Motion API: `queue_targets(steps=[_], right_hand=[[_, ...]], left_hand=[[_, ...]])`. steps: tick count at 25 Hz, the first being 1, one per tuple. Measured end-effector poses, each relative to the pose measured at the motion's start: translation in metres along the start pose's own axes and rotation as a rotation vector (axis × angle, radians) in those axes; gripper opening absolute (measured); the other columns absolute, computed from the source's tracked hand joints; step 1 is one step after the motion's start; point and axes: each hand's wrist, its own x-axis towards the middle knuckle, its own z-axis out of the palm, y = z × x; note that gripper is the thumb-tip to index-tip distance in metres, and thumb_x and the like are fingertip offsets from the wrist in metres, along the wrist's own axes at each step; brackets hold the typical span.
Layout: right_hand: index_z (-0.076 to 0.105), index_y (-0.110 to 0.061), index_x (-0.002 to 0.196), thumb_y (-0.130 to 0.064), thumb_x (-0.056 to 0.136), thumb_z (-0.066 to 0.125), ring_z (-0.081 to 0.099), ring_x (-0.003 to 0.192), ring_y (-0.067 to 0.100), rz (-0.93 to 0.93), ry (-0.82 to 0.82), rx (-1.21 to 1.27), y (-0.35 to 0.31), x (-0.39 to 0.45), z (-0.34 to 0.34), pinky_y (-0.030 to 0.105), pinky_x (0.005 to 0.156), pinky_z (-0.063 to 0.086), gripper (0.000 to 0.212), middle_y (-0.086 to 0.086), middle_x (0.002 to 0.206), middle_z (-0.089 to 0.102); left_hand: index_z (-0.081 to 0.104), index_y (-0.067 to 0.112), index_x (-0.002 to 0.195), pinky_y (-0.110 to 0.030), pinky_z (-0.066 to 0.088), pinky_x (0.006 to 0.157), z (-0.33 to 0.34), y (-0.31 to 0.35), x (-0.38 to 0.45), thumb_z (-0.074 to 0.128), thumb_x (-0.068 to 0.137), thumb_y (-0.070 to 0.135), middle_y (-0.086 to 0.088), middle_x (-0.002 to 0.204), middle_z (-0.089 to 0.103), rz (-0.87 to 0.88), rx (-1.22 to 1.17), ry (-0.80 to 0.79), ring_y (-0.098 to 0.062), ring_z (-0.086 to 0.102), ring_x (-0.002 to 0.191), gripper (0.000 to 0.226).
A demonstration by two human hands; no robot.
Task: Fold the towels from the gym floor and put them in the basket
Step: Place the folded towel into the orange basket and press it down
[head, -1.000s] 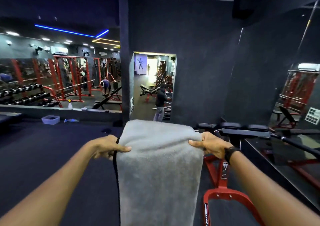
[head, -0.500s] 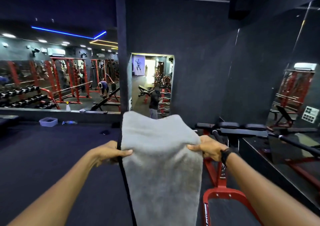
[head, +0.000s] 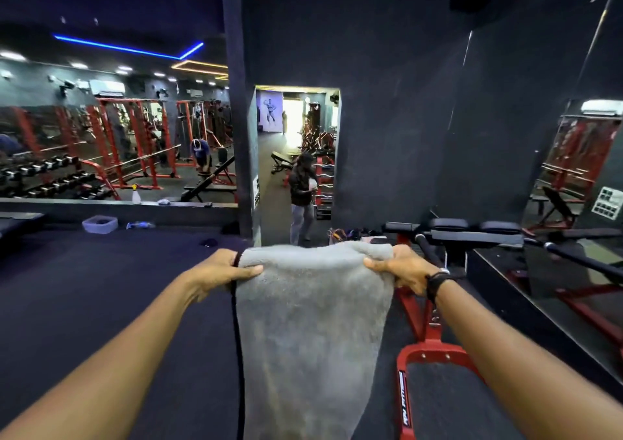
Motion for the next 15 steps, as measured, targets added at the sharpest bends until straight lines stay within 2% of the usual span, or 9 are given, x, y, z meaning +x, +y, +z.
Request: queue_targets(steps=[1, 2, 3, 5, 6, 8, 10, 12, 15], right_hand=[[0.074, -0.007, 0.090, -0.032, 0.065, 0.086, 0.057, 0.076, 0.021, 0.039, 0.025, 0.032, 0.005, 0.002, -0.001, 0.027, 0.064, 0.037, 0.037, 0.012, 0.088, 0.067], [0.075, -0.009, 0.090, -0.032, 0.065, 0.086, 0.055, 0.079, 0.023, 0.063, 0.005, 0.038, 0.002, 0.001, -0.001, 0.028, 0.064, 0.036, 0.037, 0.014, 0.093, 0.065], [0.075, -0.008, 0.093, -0.037, 0.058, 0.089, 0.054, 0.080, 0.023, 0.072, -0.028, 0.041, -0.004, 0.001, -0.003, 0.027, 0.061, 0.036, 0.047, 0.014, 0.096, 0.064], [0.072, -0.005, 0.103, -0.048, 0.040, 0.093, 0.056, 0.087, 0.024, -0.006, -0.074, 0.110, -0.021, 0.003, -0.010, 0.029, 0.062, 0.045, 0.079, 0.014, 0.102, 0.064], [0.070, -0.006, 0.108, -0.048, 0.041, 0.092, 0.061, 0.091, 0.023, -0.068, -0.122, 0.210, -0.029, 0.004, -0.016, 0.031, 0.069, 0.051, 0.082, 0.012, 0.106, 0.066], [0.066, -0.009, 0.112, -0.045, 0.055, 0.088, 0.065, 0.091, 0.017, -0.117, -0.292, 0.248, -0.040, -0.003, -0.019, 0.032, 0.081, 0.054, 0.070, 0.007, 0.106, 0.069], [0.068, -0.009, 0.101, -0.042, 0.058, 0.086, 0.067, 0.079, 0.014, -0.042, -0.368, 0.038, -0.028, -0.011, -0.006, 0.029, 0.075, 0.056, 0.056, 0.006, 0.093, 0.071], [0.067, -0.007, 0.099, -0.034, 0.067, 0.080, 0.065, 0.068, 0.012, 0.003, -0.318, 0.016, -0.009, -0.012, 0.002, 0.026, 0.068, 0.057, 0.044, 0.005, 0.082, 0.070], [0.065, -0.008, 0.099, -0.016, 0.089, 0.059, 0.062, 0.061, 0.006, -0.015, -0.221, 0.211, -0.005, -0.012, -0.001, 0.021, 0.061, 0.056, 0.014, -0.001, 0.074, 0.067]], left_hand=[[0.076, 0.023, 0.062, -0.023, 0.047, 0.062, 0.000, -0.006, -0.002, 0.082, 0.068, 0.036, 0.001, 0.072, 0.069, -0.049, -0.019, 0.004, -0.009, 0.063, 0.065, 0.016], [0.072, 0.020, 0.055, -0.021, 0.044, 0.057, 0.000, -0.007, -0.004, 0.080, 0.073, 0.032, 0.003, 0.065, 0.064, -0.091, -0.012, -0.010, -0.007, 0.058, 0.056, 0.023], [0.067, 0.017, 0.052, -0.021, 0.040, 0.053, 0.001, -0.006, -0.005, 0.082, 0.071, 0.034, 0.004, 0.061, 0.059, -0.123, -0.001, -0.026, -0.007, 0.053, 0.051, 0.029], [0.065, 0.015, 0.065, -0.020, 0.041, 0.051, 0.001, 0.009, -0.007, 0.091, 0.047, 0.047, 0.003, 0.063, 0.063, -0.028, -0.111, -0.001, -0.009, 0.056, 0.051, 0.045], [0.068, 0.013, 0.078, -0.020, 0.047, 0.052, -0.003, 0.018, -0.004, 0.093, 0.033, 0.049, 0.000, 0.070, 0.070, 0.085, -0.268, 0.031, -0.010, 0.064, 0.057, 0.063], [0.067, 0.011, 0.101, -0.025, 0.057, 0.064, -0.015, 0.032, -0.001, 0.094, 0.032, 0.049, -0.004, 0.091, 0.075, 0.180, -0.428, 0.049, -0.014, 0.072, 0.080, 0.083], [0.065, 0.013, 0.113, -0.026, 0.056, 0.075, -0.019, 0.031, -0.007, 0.091, 0.054, 0.034, -0.003, 0.104, 0.074, 0.079, -0.221, -0.035, -0.014, 0.070, 0.094, 0.067], [0.068, 0.009, 0.110, -0.023, 0.051, 0.073, -0.023, 0.015, -0.008, 0.083, 0.071, 0.025, -0.004, 0.102, 0.074, -0.054, 0.022, -0.006, -0.014, 0.069, 0.090, 0.044], [0.069, 0.003, 0.104, -0.030, 0.045, 0.071, -0.031, -0.003, -0.005, 0.080, 0.074, 0.034, -0.007, 0.090, 0.069, -0.142, -0.089, 0.108, -0.019, 0.061, 0.081, 0.044]])
